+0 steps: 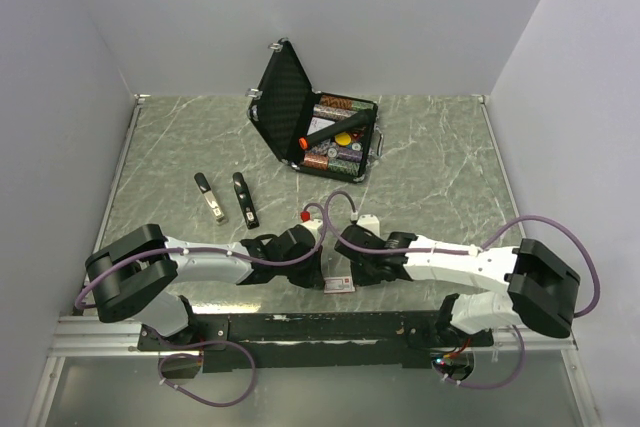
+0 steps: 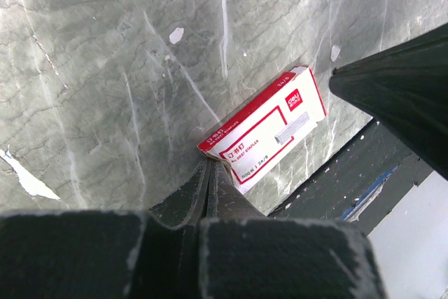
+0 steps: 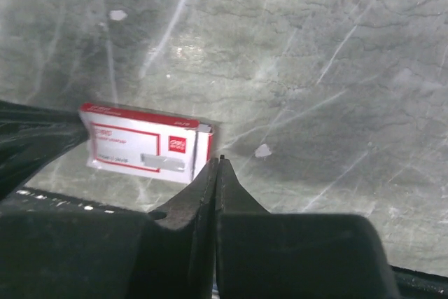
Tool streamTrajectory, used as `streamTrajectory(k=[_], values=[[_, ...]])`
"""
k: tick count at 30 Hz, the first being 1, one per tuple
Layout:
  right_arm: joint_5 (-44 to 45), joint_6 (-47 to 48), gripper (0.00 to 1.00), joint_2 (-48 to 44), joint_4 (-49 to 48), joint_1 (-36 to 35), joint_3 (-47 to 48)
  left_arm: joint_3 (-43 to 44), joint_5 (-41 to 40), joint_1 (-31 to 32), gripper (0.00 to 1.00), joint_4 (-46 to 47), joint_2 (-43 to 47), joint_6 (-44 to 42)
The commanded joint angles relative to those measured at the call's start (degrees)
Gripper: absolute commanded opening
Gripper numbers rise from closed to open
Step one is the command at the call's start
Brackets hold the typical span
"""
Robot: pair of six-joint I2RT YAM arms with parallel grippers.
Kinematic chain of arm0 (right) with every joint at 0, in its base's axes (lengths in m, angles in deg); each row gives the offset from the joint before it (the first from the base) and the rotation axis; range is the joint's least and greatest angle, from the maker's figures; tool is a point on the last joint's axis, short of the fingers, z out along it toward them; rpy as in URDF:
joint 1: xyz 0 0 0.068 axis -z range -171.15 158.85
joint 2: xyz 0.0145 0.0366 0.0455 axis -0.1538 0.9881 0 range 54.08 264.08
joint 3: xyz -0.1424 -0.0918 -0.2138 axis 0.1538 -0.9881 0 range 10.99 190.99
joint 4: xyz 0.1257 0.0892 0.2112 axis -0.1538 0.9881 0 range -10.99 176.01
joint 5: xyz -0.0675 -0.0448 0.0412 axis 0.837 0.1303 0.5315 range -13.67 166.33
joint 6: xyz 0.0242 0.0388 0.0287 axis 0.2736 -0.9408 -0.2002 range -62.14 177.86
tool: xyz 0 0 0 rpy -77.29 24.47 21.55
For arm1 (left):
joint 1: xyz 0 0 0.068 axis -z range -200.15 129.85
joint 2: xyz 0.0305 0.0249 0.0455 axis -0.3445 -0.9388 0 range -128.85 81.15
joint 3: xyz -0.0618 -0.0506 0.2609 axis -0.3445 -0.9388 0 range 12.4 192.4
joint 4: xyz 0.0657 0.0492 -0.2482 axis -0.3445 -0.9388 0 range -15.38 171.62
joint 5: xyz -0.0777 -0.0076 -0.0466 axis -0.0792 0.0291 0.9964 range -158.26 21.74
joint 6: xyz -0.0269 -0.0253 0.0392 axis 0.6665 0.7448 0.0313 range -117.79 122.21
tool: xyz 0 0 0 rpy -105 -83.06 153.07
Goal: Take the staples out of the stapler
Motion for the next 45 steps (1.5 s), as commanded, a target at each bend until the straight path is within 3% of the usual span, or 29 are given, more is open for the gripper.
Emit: streamTrajectory(k=[1, 28, 38, 42, 45], values=[[-0.21, -1.65, 0.00, 0.90, -2.27, 0.33, -1.54, -1.34, -3.22, -0.48, 0.01, -4.50, -1.56, -1.16], [-10.67, -1.74, 0.00, 7.40, -17.56, -0.11, -2.34, -1.35, -1.90, -0.48, 0.01, -2.21, -2.44, -0.81], [-3.21, 0.45, 0.00, 3.63, -8.52, 0.41, -0.58, -0.64, -3.83, -0.39, 0.01, -3.44, -0.34, -1.33], [0.83, 1.07, 0.06, 1.26, -5.09, 1.55, -0.67, -0.38, -4.45, -0.48, 0.06, -5.99, 2.03, -1.95], [2.68, 1.86, 0.18, -0.50, -3.50, 2.87, -0.66, 0.41, -7.08, -0.48, 0.13, -8.53, 3.62, -2.30]])
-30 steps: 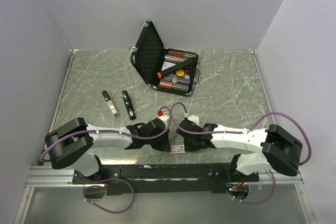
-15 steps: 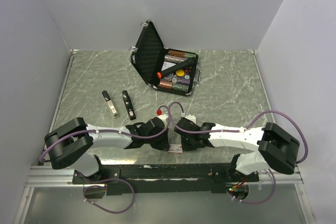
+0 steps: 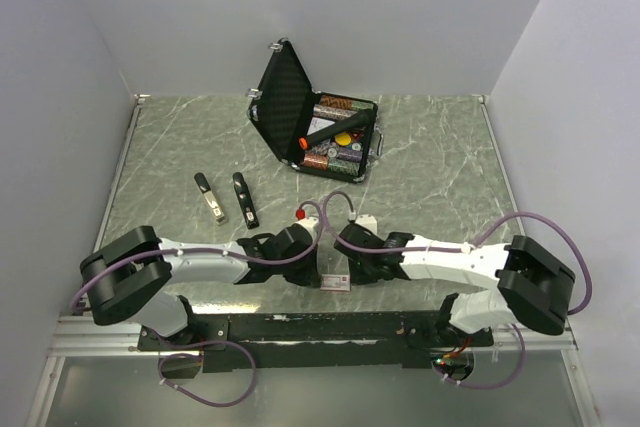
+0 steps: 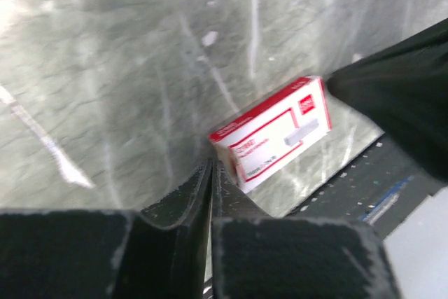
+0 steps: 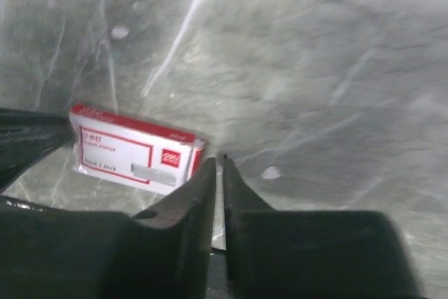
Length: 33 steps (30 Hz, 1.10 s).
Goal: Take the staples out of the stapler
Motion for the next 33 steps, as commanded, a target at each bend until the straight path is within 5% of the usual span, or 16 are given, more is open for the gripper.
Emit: streamTrajectory(k=[1, 9, 23, 28, 33], values=[[5.07, 1.60, 0.19, -3.85, 2.40, 2.17, 1.08, 0.87, -5.57, 0.11, 0.16, -7.44, 2.85, -1.91], [9.98, 8.18, 0.41, -8.68, 7.06, 5.60, 5.73, 4.56, -12.95, 0.11, 0.38, -15.70, 9.44, -2.26], [14.38, 23.40, 0.99, -17.56, 7.67, 10.53, 16.10, 14.93, -29.13, 0.03, 0.76, -25.03, 27.11, -7.09], [14.91, 26.03, 1.00, -17.91, 7.15, 10.62, 19.27, 18.36, -32.03, 0.03, 0.99, -27.49, 27.73, -8.50], [18.07, 25.51, 1.00, -16.42, 8.37, 10.62, 23.05, 21.96, -34.67, 0.03, 0.99, -29.95, 28.17, -9.73]])
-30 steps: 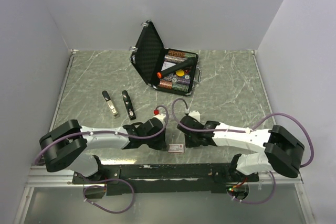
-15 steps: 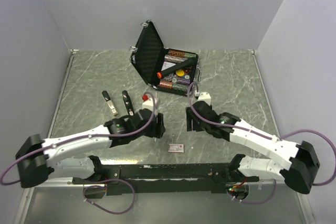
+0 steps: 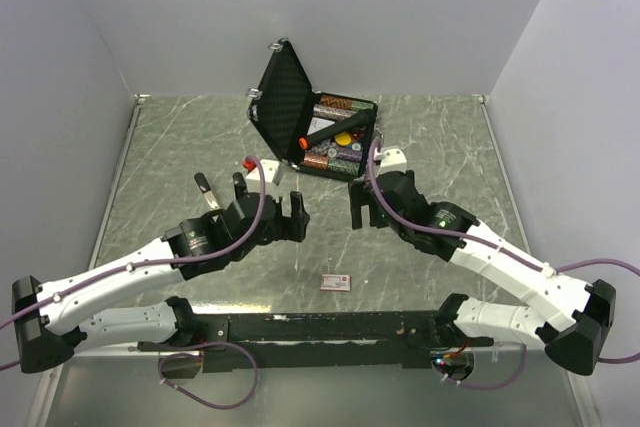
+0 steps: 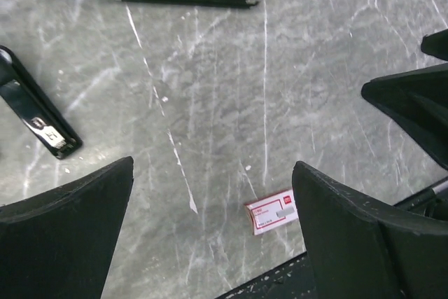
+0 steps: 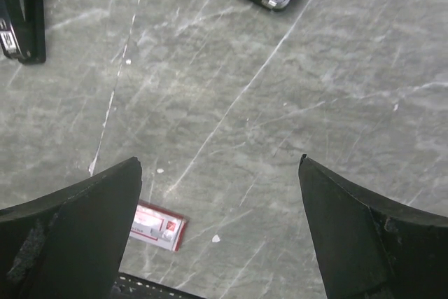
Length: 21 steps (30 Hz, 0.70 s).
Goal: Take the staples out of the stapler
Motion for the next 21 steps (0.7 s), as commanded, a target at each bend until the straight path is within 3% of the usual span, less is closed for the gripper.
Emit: streamTrajectory(k=[1, 21], values=[[5.59, 1.05, 1.00, 0.95, 1.23, 0.32, 5.65, 4.52, -4.55, 0.00, 0.99, -2.87, 1.14, -2.58], [14.12, 4.66, 1.00, -0.27, -4.14, 0.32, 8.65, 8.48, -5.96, 0.00, 0.99, -2.17, 2.19, -5.22]])
